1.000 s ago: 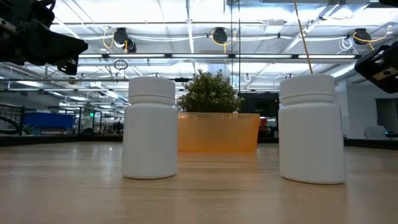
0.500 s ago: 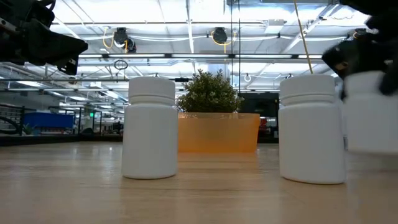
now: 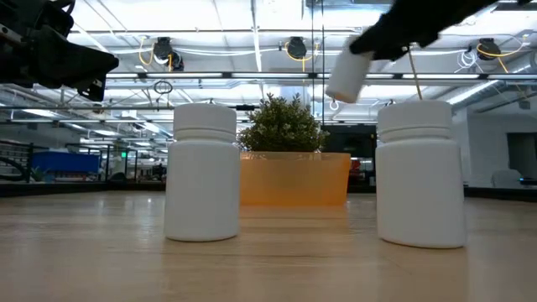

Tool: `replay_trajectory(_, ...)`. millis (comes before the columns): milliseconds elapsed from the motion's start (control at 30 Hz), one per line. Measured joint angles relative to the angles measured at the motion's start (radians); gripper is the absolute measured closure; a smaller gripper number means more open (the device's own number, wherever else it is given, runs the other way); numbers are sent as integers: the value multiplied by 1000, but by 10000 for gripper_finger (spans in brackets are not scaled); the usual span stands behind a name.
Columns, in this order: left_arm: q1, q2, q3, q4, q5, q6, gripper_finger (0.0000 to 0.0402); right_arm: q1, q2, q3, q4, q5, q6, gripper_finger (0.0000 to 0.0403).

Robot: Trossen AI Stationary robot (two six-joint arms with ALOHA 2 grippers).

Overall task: Pick and place pill bottles into a basket
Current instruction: Put the white pill bottle into the orange bin

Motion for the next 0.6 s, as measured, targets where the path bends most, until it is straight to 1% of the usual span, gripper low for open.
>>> replay_trajectory(100, 0, 0, 0, 0, 0, 0, 355, -106, 8, 0, 79, -100, -36, 249)
replay_trajectory(200, 0, 0, 0, 0, 0, 0, 355, -198, 28, 0, 105, -129, -41, 252)
replay_trajectory(267, 0, 0, 0, 0, 0, 0, 355, -257, 52, 0, 137, -172, -43, 250)
replay_trajectory(367, 0, 0, 0, 0, 0, 0, 355, -319, 107, 8, 170, -212, -37, 246)
replay_trajectory(467, 0, 0, 0, 0, 0, 0, 355, -357, 190, 64, 109, -223, -37, 249)
replay_trajectory(600, 0, 0, 0, 0, 0, 0, 355, -393, 307, 186, -6, -223, -45, 249)
